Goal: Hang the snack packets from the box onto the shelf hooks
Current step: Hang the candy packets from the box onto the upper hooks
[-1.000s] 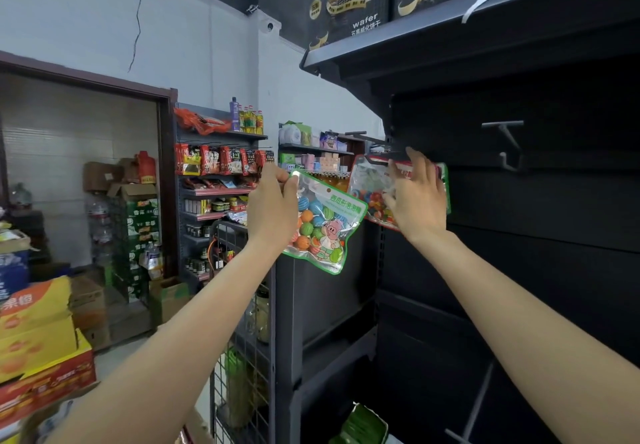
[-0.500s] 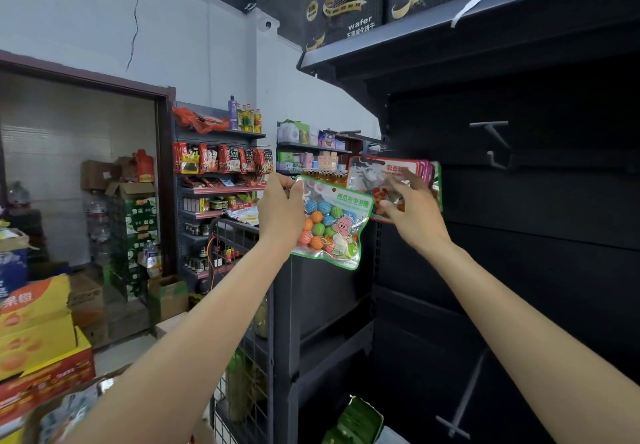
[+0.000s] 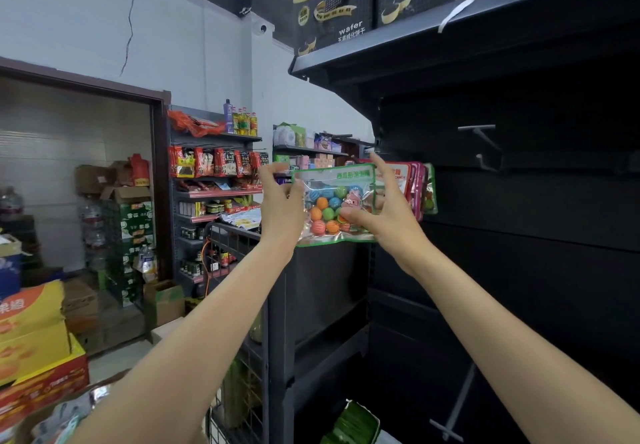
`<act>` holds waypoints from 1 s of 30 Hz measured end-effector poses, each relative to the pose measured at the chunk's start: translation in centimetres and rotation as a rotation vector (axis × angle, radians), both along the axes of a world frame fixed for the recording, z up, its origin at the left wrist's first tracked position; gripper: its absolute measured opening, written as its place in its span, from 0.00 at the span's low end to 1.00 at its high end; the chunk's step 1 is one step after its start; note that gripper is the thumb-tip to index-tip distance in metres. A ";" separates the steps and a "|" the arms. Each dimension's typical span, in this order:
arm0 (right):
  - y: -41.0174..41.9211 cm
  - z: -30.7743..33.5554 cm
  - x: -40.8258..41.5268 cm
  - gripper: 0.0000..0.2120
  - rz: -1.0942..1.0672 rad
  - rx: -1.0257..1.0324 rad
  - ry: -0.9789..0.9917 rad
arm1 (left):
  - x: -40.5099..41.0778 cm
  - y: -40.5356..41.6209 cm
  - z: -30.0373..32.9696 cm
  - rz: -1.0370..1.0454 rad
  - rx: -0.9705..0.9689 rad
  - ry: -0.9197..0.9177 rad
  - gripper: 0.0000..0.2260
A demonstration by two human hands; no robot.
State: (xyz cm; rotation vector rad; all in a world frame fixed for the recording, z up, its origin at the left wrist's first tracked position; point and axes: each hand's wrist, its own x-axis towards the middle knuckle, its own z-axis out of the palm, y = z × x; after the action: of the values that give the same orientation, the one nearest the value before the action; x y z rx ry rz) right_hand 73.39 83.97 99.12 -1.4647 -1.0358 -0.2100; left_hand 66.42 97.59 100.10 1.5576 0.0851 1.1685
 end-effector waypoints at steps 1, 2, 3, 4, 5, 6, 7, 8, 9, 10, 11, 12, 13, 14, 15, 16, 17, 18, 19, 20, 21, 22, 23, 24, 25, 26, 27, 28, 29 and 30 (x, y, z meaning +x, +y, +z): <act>0.1 0.0 -0.1 0.40 -0.025 0.030 -0.041 | -0.3 0.0 -0.1 -0.036 0.115 0.012 0.13; 0.2 0.1 -0.3 0.38 -0.061 0.061 -0.085 | -0.5 -0.1 -0.1 -0.061 0.242 0.046 0.16; 0.3 0.2 -0.3 0.36 -0.108 0.080 -0.124 | -0.5 -0.2 0.0 -0.068 0.367 0.097 0.18; 0.4 0.3 -0.4 0.34 -0.148 0.095 -0.154 | -0.4 -0.1 0.0 -0.051 0.478 0.161 0.19; 0.5 0.4 -0.2 0.33 -0.182 0.099 -0.171 | -0.3 -0.1 0.1 -0.023 0.556 0.221 0.21; 0.6 0.5 -0.1 0.31 -0.207 0.095 -0.175 | -0.1 0.0 0.3 -0.001 0.595 0.260 0.22; 0.6 0.6 0.1 0.30 -0.232 0.087 -0.170 | 0.1 0.0 0.4 0.004 0.608 0.276 0.23; 0.7 0.6 0.2 0.30 -0.255 0.080 -0.165 | 0.3 0.0 0.6 0.005 0.608 0.279 0.23; 0.8 0.7 0.2 0.29 -0.273 0.075 -0.163 | 0.4 -0.1 0.7 0.005 0.608 0.277 0.23; 0.8 0.7 0.2 0.29 -0.287 0.065 -0.162 | 0.6 -0.1 0.8 0.006 0.610 0.276 0.23; 0.8 0.8 0.2 0.29 -0.299 0.055 -0.164 | 0.9 -0.2 0.8 0.007 0.610 0.280 0.24; 0.8 0.9 0.3 0.29 -0.311 0.038 -0.168 | 1.2 -0.1 0.7 0.004 0.603 0.288 0.24; 0.7 1.0 0.4 0.29 -0.322 0.015 -0.170 | 1.5 -0.1 0.6 0.000 0.593 0.299 0.24; 0.7 1.1 0.5 0.29 -0.331 -0.005 -0.170 | 1.7 0.0 0.5 -0.006 0.580 0.310 0.25; 0.7 1.1 0.6 0.30 -0.335 -0.018 -0.170 | 1.9 0.0 0.4 -0.012 0.568 0.316 0.25; 0.7 1.2 0.6 0.30 -0.334 -0.026 -0.171 | 2.1 0.0 0.3 -0.015 0.556 0.311 0.25; 0.7 1.3 0.6 0.30 -0.334 -0.030 -0.172 | 2.2 0.0 0.3 -0.018 0.546 0.302 0.25; 0.7 1.4 0.6 0.30 -0.336 -0.033 -0.175 | 2.4 0.0 0.2 -0.022 0.531 0.290 0.24; 0.7 1.5 0.6 0.30 -0.341 -0.039 -0.182 | 2.5 0.0 0.3 -0.030 0.514 0.277 0.24; 0.7 1.6 0.6 0.30 -0.349 -0.048 -0.187 | 2.6 0.0 0.3 -0.039 0.494 0.266 0.24; 0.7 1.7 0.6 0.30 -0.358 -0.056 -0.191 | 2.6 -0.1 0.4 -0.043 0.475 0.258 0.23; 0.8 1.8 0.6 0.31 -0.366 -0.062 -0.192 | 2.7 -0.1 0.5 -0.041 0.459 0.254 0.23; 0.9 2.0 0.6 0.31 -0.373 -0.067 -0.190 | 2.7 -0.1 0.6 -0.034 0.447 0.254 0.22; 0.9 2.1 0.6 0.31 -0.380 -0.069 -0.185 | 2.7 -0.1 0.8 -0.027 0.438 0.258 0.22; 1.0 2.2 0.6 0.31 -0.389 -0.073 -0.181 | 2.7 -0.1 0.9 -0.020 0.434 0.265 0.21; 1.0 2.4 0.6 0.31 -0.396 -0.078 -0.178 | 2.8 -0.1 1.1 -0.013 0.434 0.269 0.20; 1.0 2.5 0.5 0.31 -0.402 -0.085 -0.172 | 2.8 0.0 1.2 -0.007 0.439 0.269 0.20; 1.0 2.6 0.5 0.31 -0.405 -0.090 -0.169 | 2.9 0.0 1.4 -0.003 0.448 0.266 0.19; 0.9 2.7 0.5 0.31 -0.409 -0.097 -0.170 | 2.9 0.0 1.5 0.001 0.459 0.265 0.18; 0.9 2.7 0.5 0.32 -0.414 -0.105 -0.172 | 2.8 -0.1 1.6 0.007 0.470 0.266 0.18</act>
State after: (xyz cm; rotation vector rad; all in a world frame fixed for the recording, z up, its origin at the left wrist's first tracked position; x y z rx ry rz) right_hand 73.87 84.85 101.86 -1.7727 -0.8787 -0.5941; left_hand 69.23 97.50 101.65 2.1247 -0.0111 1.0247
